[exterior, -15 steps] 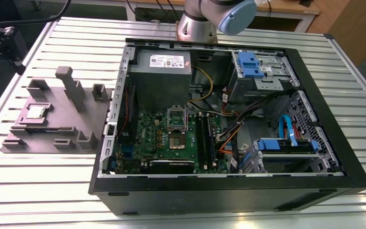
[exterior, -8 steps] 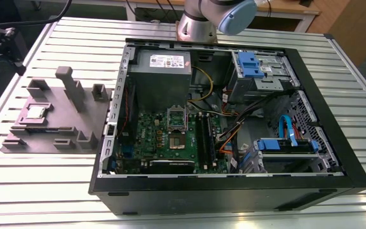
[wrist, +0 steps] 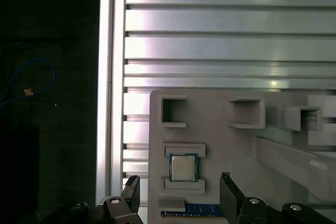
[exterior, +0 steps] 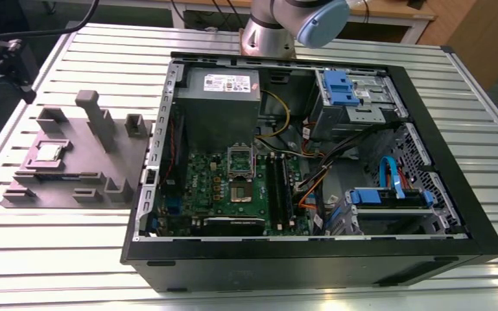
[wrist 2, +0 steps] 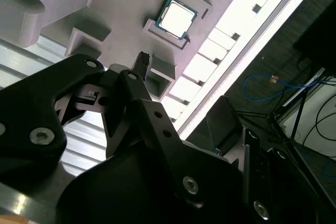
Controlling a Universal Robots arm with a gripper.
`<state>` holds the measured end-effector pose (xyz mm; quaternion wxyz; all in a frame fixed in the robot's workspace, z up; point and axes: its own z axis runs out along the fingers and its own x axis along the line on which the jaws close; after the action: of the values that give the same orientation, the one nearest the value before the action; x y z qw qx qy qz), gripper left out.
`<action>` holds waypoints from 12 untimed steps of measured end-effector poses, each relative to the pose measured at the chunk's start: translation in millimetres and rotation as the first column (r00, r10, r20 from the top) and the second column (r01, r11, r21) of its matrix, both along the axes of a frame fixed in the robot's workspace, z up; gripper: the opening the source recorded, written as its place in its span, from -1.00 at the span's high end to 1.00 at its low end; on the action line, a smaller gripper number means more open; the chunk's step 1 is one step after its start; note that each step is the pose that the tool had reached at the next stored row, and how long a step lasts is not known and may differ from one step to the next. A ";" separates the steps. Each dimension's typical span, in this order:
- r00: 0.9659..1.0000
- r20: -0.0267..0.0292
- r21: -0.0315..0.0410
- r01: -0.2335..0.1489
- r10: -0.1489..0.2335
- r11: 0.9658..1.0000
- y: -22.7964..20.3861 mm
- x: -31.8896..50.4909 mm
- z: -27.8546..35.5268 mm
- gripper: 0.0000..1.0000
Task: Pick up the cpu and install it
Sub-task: 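Pick up the cpu and move it towards the insertion slot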
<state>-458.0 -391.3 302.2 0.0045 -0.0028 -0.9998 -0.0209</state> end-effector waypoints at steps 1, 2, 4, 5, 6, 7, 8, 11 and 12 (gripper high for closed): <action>1.000 0.000 0.000 0.000 0.000 1.000 0.0 0.0 -0.4 -0.41; 1.000 0.000 0.000 0.000 0.000 1.000 0.0 0.0 -0.9 -0.41; 1.000 0.000 0.000 0.000 0.000 1.000 0.0 0.0 -1.7 -0.41; 1.000 0.000 0.000 0.000 0.000 1.000 0.0 0.0 -2.1 -0.41; 1.000 0.000 0.000 0.000 0.000 1.000 0.0 0.0 -2.4 -0.41; 1.000 0.000 0.000 0.000 0.000 1.000 0.0 0.0 -2.8 -0.41; 1.000 0.000 0.000 0.000 0.000 1.000 0.0 0.0 -3.1 -0.41; 1.000 0.000 0.000 0.000 0.000 1.000 0.0 0.0 -3.9 -0.41; 1.000 0.000 0.000 0.000 0.000 1.000 0.0 0.0 -4.1 -0.41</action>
<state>-458.0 -391.3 298.1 0.0045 -0.0028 -0.9998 -0.0209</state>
